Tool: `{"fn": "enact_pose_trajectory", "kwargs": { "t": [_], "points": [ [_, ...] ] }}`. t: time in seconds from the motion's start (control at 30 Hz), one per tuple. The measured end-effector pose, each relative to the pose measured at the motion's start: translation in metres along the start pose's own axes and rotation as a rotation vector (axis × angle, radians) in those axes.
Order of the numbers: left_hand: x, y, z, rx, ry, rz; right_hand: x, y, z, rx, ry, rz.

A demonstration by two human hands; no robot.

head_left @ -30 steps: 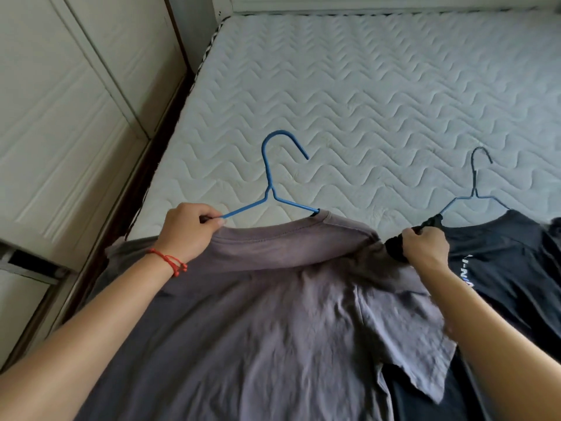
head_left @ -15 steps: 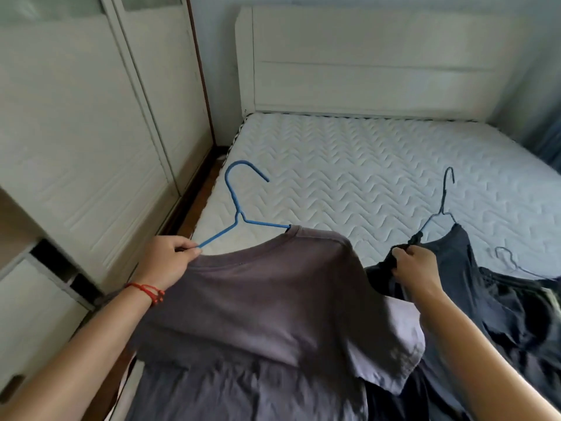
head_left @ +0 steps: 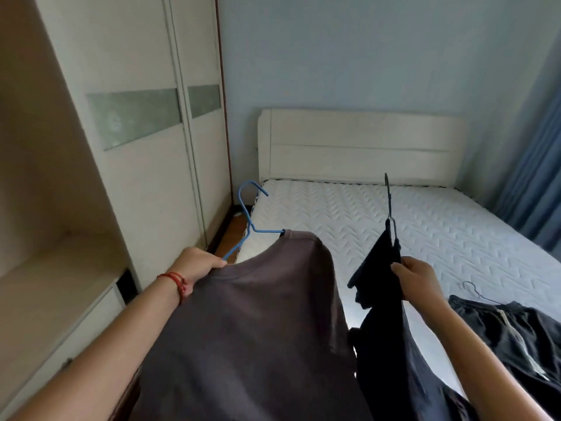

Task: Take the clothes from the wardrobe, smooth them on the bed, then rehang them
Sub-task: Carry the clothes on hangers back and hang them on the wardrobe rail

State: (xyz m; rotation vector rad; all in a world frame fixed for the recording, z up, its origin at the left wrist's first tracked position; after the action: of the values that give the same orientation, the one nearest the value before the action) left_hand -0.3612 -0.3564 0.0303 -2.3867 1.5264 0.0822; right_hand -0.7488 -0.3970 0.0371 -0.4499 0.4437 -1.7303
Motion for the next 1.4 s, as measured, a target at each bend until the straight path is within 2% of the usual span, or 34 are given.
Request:
{"fn": "enact_pose_trajectory", "kwargs": {
  "t": [0.17, 0.37, 0.47, 0.57, 0.7, 0.93, 1.1, 1.4],
  "points": [
    [-0.050, -0.038, -0.018, -0.321, -0.172, 0.032, -0.052, -0.014, 0.055, -0.054, -0.060, 0.049],
    [-0.091, -0.070, -0.048, -0.666, -0.165, 0.050, -0.072, -0.020, 0.127, 0.028, -0.166, 0.117],
    [-0.101, -0.089, -0.065, -0.709, -0.092, -0.028, -0.071, -0.019, 0.157, 0.081, -0.234, 0.164],
    [-0.112, -0.104, -0.079, -0.722, -0.029, -0.133, -0.067, -0.020, 0.180, 0.146, -0.309, 0.204],
    [-0.126, -0.136, -0.104, -0.594, 0.154, -0.381, -0.062, -0.015, 0.210, 0.210, -0.399, 0.276],
    [-0.153, -0.202, -0.142, -0.336, 0.424, -0.588, -0.068, 0.037, 0.262, 0.319, -0.451, 0.388],
    [-0.152, -0.261, -0.147, -0.329, 0.504, -0.657, -0.080, 0.085, 0.299, 0.343, -0.444, 0.450],
    [-0.090, -0.359, -0.132, -0.329, 0.512, -0.605, -0.098, 0.181, 0.342, 0.429, -0.330, 0.457]
  ]
}}
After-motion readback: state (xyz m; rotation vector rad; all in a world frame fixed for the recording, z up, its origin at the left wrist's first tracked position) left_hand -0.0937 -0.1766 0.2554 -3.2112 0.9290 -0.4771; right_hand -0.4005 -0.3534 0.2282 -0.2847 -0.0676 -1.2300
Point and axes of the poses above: each hand's wrist, its own x-axis towards the middle knuckle, its own y-axis out of the palm, z = x × y, the point moved 7 cm from there along x, towards the middle knuckle, and after that the axes turned 8 degrees about -x, right-handed, at the moved point
